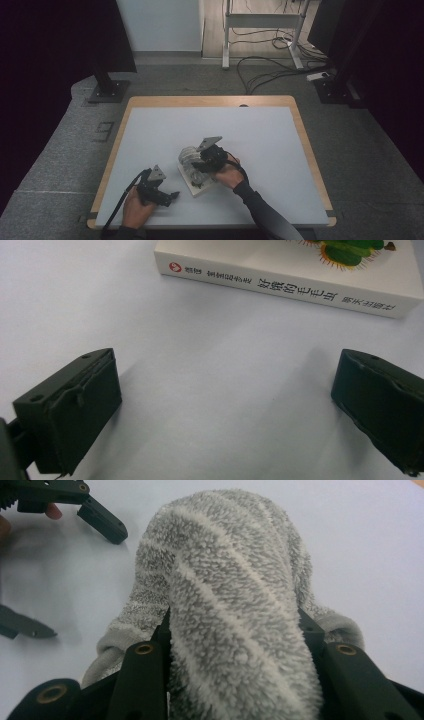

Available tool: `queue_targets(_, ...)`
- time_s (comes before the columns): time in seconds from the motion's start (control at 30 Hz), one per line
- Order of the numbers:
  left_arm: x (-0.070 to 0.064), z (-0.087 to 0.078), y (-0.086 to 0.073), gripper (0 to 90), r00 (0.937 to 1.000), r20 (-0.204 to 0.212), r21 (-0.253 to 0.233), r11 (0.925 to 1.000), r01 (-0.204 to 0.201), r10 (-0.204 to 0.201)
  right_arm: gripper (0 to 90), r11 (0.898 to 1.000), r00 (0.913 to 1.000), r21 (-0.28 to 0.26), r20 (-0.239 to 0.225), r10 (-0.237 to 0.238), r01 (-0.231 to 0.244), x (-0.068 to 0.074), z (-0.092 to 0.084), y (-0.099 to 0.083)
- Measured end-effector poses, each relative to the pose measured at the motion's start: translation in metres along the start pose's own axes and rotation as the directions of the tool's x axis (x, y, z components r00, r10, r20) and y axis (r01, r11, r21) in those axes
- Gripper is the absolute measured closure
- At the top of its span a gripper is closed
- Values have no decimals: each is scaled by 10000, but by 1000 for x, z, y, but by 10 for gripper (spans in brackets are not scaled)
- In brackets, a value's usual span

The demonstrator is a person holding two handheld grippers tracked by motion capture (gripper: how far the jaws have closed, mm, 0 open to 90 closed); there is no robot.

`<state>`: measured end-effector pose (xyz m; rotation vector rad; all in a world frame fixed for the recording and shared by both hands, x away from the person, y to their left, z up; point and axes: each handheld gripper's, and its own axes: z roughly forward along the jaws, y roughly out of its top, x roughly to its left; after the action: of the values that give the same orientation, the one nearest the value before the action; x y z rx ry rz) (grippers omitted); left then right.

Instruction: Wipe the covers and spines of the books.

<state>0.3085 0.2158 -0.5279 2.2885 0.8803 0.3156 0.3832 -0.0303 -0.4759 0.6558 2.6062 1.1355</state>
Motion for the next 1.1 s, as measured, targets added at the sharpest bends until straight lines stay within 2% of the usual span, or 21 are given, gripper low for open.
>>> queue_targets(0.53, 0, 0, 0, 0, 10000, 5, -6, 10000, 5, -5, 542, 9999, 9986, -48, 496, 165, -163, -14, -35, -18)
queue_targets(1.1, 0, 0, 0, 0, 10000, 14, -1, 10000, -5, 5, 542, 9968, 9918, -88, 1003, 795, -790, -34, -73, -47)
